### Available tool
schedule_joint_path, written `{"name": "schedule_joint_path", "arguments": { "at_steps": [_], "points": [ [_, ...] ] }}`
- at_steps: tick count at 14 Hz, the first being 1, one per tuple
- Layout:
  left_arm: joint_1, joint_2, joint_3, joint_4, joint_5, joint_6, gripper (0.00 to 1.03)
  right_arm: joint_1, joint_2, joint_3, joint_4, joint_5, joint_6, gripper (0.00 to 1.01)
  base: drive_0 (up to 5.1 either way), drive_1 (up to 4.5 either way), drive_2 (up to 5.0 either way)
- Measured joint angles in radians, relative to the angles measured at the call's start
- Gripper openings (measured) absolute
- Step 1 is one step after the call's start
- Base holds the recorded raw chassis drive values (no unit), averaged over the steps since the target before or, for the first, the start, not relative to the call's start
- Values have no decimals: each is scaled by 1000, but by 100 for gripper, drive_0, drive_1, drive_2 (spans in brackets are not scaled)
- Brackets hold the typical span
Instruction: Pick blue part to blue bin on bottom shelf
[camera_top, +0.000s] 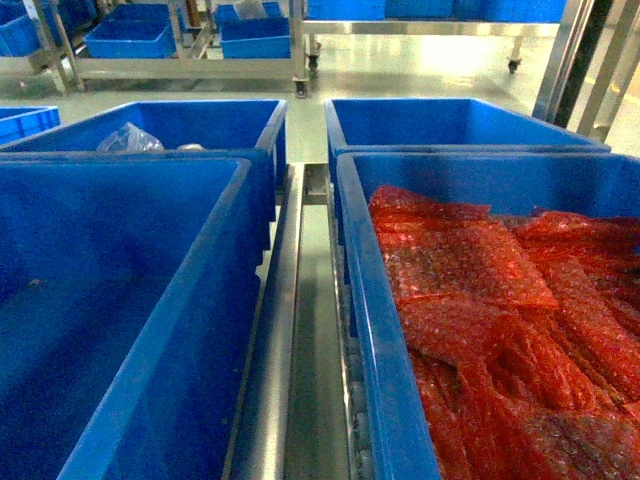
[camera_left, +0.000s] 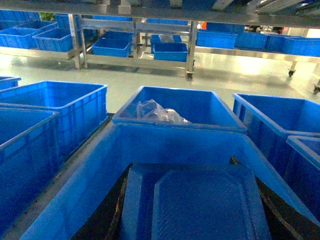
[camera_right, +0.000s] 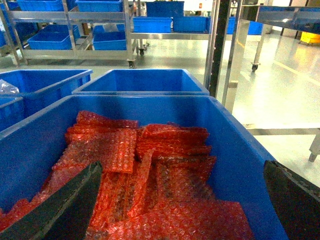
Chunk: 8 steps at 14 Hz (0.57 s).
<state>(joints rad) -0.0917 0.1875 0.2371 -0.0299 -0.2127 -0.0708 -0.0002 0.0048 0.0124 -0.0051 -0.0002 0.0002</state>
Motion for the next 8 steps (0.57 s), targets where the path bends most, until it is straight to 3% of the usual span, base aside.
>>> {"name": "schedule_joint_path", "arguments": {
  "at_steps": [8],
  "points": [
    [0,0,0,0,0,0,44,0,0,0,0,0,0,98,0,0,0]
  ]
}}
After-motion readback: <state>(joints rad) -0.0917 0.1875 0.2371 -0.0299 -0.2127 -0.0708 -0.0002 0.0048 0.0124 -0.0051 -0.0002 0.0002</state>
